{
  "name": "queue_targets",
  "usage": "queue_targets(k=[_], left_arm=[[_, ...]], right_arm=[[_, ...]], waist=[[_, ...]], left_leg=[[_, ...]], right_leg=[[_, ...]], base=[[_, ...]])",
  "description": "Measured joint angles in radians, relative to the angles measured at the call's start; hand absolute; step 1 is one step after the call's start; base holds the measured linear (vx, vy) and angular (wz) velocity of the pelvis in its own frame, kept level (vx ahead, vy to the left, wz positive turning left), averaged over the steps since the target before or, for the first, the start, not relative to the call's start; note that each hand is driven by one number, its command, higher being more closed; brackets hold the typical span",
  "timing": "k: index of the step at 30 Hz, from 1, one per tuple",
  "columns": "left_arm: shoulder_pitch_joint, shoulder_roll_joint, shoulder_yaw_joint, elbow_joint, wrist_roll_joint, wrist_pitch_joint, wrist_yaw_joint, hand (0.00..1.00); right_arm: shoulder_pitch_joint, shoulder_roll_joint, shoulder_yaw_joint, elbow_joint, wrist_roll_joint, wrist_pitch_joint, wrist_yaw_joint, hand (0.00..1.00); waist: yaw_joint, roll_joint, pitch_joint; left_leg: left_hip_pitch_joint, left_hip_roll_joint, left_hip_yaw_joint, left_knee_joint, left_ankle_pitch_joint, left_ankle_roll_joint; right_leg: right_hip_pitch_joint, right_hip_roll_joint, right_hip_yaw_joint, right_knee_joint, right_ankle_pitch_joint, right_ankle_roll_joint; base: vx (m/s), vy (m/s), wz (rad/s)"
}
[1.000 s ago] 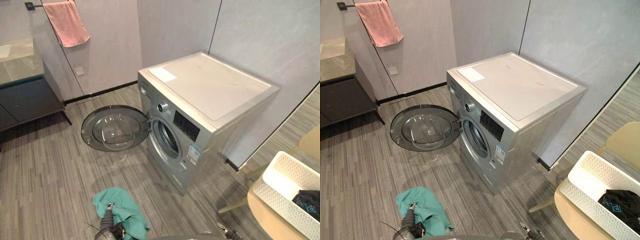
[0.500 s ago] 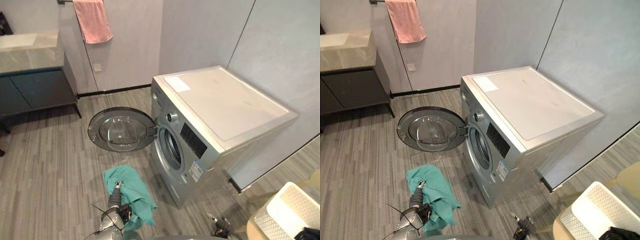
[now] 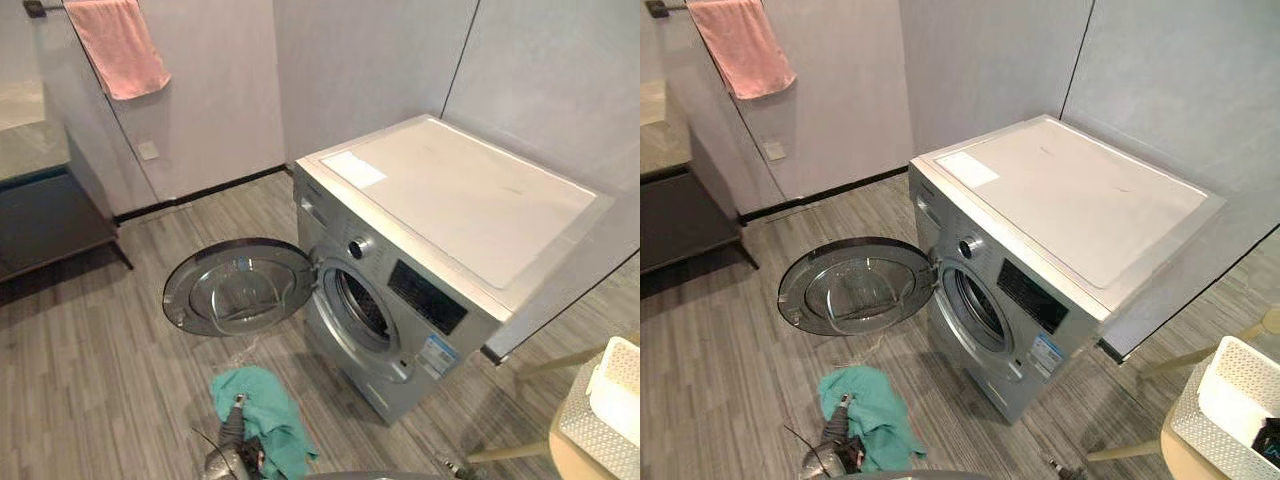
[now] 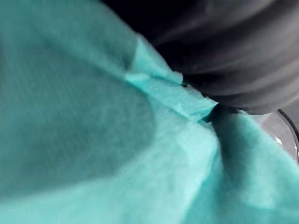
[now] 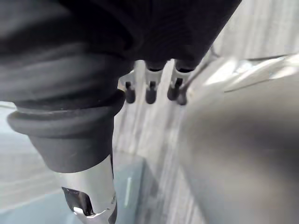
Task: Pick up the laundry basket with both hands and put the clothes into the washing machine.
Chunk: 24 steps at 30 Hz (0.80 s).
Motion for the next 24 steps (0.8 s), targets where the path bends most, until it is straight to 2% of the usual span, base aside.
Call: queue_targets(k=[1, 2, 3, 4, 5, 6, 7, 8, 9, 10, 11, 12, 14, 16, 17, 20, 21, 22, 23, 24], left_arm=[[0.000, 0.007, -0.003, -0.001, 0.003, -0.003, -0.002, 1.00], [-0.001, 0.017, -0.008, -0.001, 0.011, -0.003, -0.008, 1.00], [-0.001, 0.018, -0.010, -0.001, 0.014, -0.003, -0.012, 1.00], [0.001, 0.011, -0.026, -0.001, 0.028, -0.003, -0.013, 1.00], [0.006, 0.020, -0.030, -0.001, 0.036, -0.003, -0.014, 1.00], [0.012, 0.026, -0.027, 0.000, 0.036, -0.003, -0.011, 1.00], [0.017, 0.030, -0.026, 0.000, 0.036, -0.002, -0.011, 1.00], [0.030, 0.030, -0.026, 0.000, 0.036, -0.003, -0.010, 1.00], [0.038, 0.025, -0.026, 0.002, 0.035, -0.003, -0.010, 1.00], [0.039, 0.025, -0.027, 0.006, 0.036, -0.003, -0.011, 1.00], [0.036, 0.025, -0.027, 0.017, 0.036, -0.003, -0.013, 1.00], [0.033, 0.020, -0.028, 0.027, 0.036, -0.002, -0.016, 1.00], [0.010, 0.015, -0.027, 0.047, 0.036, -0.002, -0.018, 1.00], [-0.004, -0.006, -0.029, 0.060, 0.036, 0.002, -0.018, 1.00], [-0.008, -0.032, -0.034, 0.060, 0.036, 0.003, -0.018, 1.00], [-0.019, -0.072, -0.038, 0.053, 0.040, 0.009, -0.018, 1.00], [-0.019, -0.075, -0.038, 0.044, 0.040, 0.009, -0.018, 1.00], [-0.016, -0.078, -0.037, 0.012, 0.040, 0.010, -0.016, 1.00], [-0.013, -0.082, -0.037, -0.033, 0.036, 0.009, -0.015, 1.00], [-0.012, -0.086, -0.037, -0.053, 0.036, 0.009, -0.015, 1.00]], right_arm=[[0.001, 0.002, -0.001, 0.001, 0.000, 0.000, 0.002, 0.00], [-0.006, -0.002, -0.009, -0.004, 0.000, 0.001, 0.001, 0.00], [-0.010, -0.005, -0.008, -0.008, 0.000, 0.000, 0.001, 0.00], [-0.013, -0.010, -0.006, -0.019, 0.001, 0.000, 0.000, 0.00], [-0.014, -0.012, -0.002, -0.029, 0.001, -0.001, 0.001, 0.00], [-0.018, -0.014, 0.021, -0.033, 0.001, -0.001, 0.001, 0.00], [-0.020, -0.016, 0.038, -0.034, 0.002, -0.001, 0.001, 0.00], [-0.019, -0.019, 0.074, -0.046, 0.000, -0.001, -0.007, 0.00], [-0.010, -0.018, 0.105, -0.073, 0.001, -0.002, -0.008, 0.00], [-0.006, -0.017, 0.118, -0.093, 0.001, -0.004, -0.005, 0.00], [-0.001, -0.015, 0.156, -0.119, 0.000, -0.005, 0.005, 0.00], [-0.002, -0.012, 0.176, -0.140, 0.000, -0.005, 0.007, 0.00], [-0.002, 0.001, 0.183, -0.169, 0.000, -0.008, 0.006, 0.00], [0.003, 0.003, 0.186, -0.183, 0.001, -0.013, 0.002, 0.00], [0.002, 0.001, 0.184, -0.183, 0.001, -0.022, 0.001, 0.00], [0.002, 0.000, 0.179, -0.181, 0.004, -0.027, 0.001, 0.00], [0.001, 0.002, 0.180, -0.181, 0.004, -0.027, 0.001, 0.00], [-0.001, 0.005, 0.180, -0.182, 0.005, -0.028, 0.001, 0.00], [-0.001, 0.012, 0.182, -0.182, 0.014, -0.028, 0.001, 0.00], [0.003, 0.016, 0.182, -0.182, 0.019, -0.028, 0.001, 0.00]], waist=[[0.001, 0.001, -0.006], [0.002, 0.008, -0.011], [0.001, 0.012, -0.014], [-0.002, 0.031, -0.012], [-0.008, 0.041, -0.009], [-0.009, 0.040, -0.009], [-0.006, 0.041, -0.008], [0.003, 0.046, -0.006], [0.005, 0.057, -0.001], [0.001, 0.060, 0.000], [-0.006, 0.057, 0.002], [-0.010, 0.049, 0.002], [-0.021, 0.023, 0.017], [-0.022, 0.017, 0.027], [-0.022, 0.028, 0.028], [-0.019, 0.041, 0.038], [-0.017, 0.042, 0.041], [-0.014, 0.040, 0.054], [-0.004, 0.033, 0.074], [0.002, 0.036, 0.081]], left_leg=[[0.003, -0.012, 0.022, -0.001, -0.010, 0.019], [0.005, -0.027, 0.057, -0.006, -0.013, 0.047], [0.008, -0.034, 0.076, -0.011, -0.008, 0.061], [0.028, -0.041, 0.120, -0.035, -0.001, 0.090], [0.059, -0.033, 0.161, -0.065, 0.012, 0.113], [0.090, -0.035, 0.194, -0.093, 0.022, 0.128], [0.116, -0.034, 0.220, -0.113, 0.026, 0.135], [0.171, -0.035, 0.271, -0.155, 0.034, 0.143], [0.208, -0.033, 0.310, -0.184, 0.040, 0.146], [0.215, -0.031, 0.321, -0.191, 0.041, 0.146], [0.227, -0.031, 0.350, -0.205, 0.046, 0.144], [0.233, -0.031, 0.382, -0.217, 0.050, 0.139], [0.251, -0.037, 0.405, -0.241, 0.070, 0.125], [0.289, -0.028, 0.413, -0.323, 0.125, 0.112], [0.302, -0.020, 0.410, -0.360, 0.143, 0.106], [0.316, 0.008, 0.386, -0.344, 0.142, 0.093], [0.314, 0.013, 0.385, -0.322, 0.137, 0.086], [0.285, 0.026, 0.379, -0.225, 0.126, 0.079], [0.212, 0.041, 0.356, -0.056, 0.120, 0.089], [0.175, 0.051, 0.338, 0.028, 0.121, 0.089]], right_leg=[[-0.031, -0.012, 0.017, 0.016, 0.064, -0.019], [-0.075, -0.029, 0.019, 0.039, 0.149, -0.076], [-0.100, -0.040, 0.006, 0.049, 0.198, -0.120], [-0.138, -0.058, -0.044, 0.063, 0.271, -0.195], [-0.180, -0.054, -0.124, 0.174, 0.206, -0.211], [-0.205, -0.045, -0.215, 0.262, 0.131, -0.207], [-0.208, -0.036, -0.285, 0.302, 0.091, -0.215], [-0.194, -0.023, -0.416, 0.324, 0.008, -0.223], [-0.180, 0.025, -0.438, 0.303, -0.052, -0.183], [-0.174, 0.059, -0.425, 0.284, -0.077, -0.162], [-0.165, 0.111, -0.401, 0.238, -0.125, -0.144], [-0.156, 0.129, -0.379, 0.180, -0.146, -0.138], [-0.132, 0.147, -0.336, 0.104, -0.178, -0.123], [-0.131, 0.172, -0.324, 0.076, -0.161, -0.144], [-0.124, 0.191, -0.323, 0.051, -0.147, -0.156], [-0.079, 0.224, -0.329, 0.013, -0.138, -0.166], [-0.070, 0.226, -0.329, 0.009, -0.140, -0.170], [-0.048, 0.223, -0.330, 0.003, -0.149, -0.176], [-0.026, 0.224, -0.336, -0.002, -0.151, -0.177], [-0.018, 0.227, -0.337, -0.001, -0.151, -0.179]], base=[[0.10, 0.472, -0.55], [0.08, 0.366, -0.55], [0.08, 0.438, -0.65], [0.08, 0.368, -0.65], [0.07, 0.365, -0.79], [0.06, 0.230, -0.72], [0.05, 0.176, -0.99], [0.04, 0.139, -1.21], [0.03, 0.131, -1.16], [0.00, 0.084, -0.96], [-0.03, 0.011, -0.84], [-0.05, -0.035, -0.81], [-0.09, -0.112, -0.50], [-0.06, -0.120, -0.24], [-0.03, -0.099, -0.11], [-0.01, -0.107, 0.00], [0.01, -0.058, -0.01], [0.01, -0.041, 0.04], [-0.01, -0.045, 0.06], [-0.01, -0.039, 0.02]])
